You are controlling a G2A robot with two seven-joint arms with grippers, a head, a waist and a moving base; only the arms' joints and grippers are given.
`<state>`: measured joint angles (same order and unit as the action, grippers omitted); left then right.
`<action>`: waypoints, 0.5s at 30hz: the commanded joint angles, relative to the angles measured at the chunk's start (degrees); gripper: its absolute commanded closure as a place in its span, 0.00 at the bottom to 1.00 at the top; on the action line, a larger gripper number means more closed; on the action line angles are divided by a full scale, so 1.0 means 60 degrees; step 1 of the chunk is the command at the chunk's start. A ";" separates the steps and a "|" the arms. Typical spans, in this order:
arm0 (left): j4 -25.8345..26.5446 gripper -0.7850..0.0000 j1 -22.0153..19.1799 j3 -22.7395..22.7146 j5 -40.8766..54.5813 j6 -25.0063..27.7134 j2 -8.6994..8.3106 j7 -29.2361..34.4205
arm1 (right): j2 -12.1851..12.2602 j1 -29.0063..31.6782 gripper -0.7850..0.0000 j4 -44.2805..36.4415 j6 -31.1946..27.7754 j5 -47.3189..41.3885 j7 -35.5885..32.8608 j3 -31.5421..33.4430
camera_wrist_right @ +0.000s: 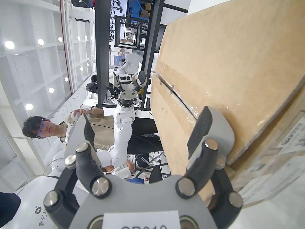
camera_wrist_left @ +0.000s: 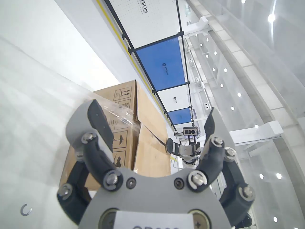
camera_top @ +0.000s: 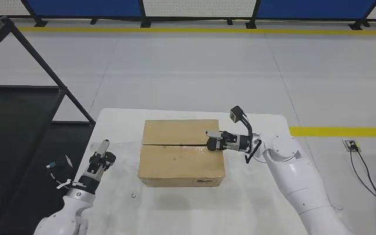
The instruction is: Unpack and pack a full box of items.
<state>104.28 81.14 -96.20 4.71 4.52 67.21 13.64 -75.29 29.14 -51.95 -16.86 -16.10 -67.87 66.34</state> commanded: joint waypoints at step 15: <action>-0.2543 0.00 -0.1230 0.0798 0.0760 -0.1030 0.0098 0.0386 | 0.0000 0.0000 0.00 0.0000 0.0000 0.0000 0.0000 0.0000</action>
<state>90.43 74.33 -91.72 8.61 -1.58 67.73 15.92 -75.29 29.14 -51.95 -16.86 -16.10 -67.87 66.34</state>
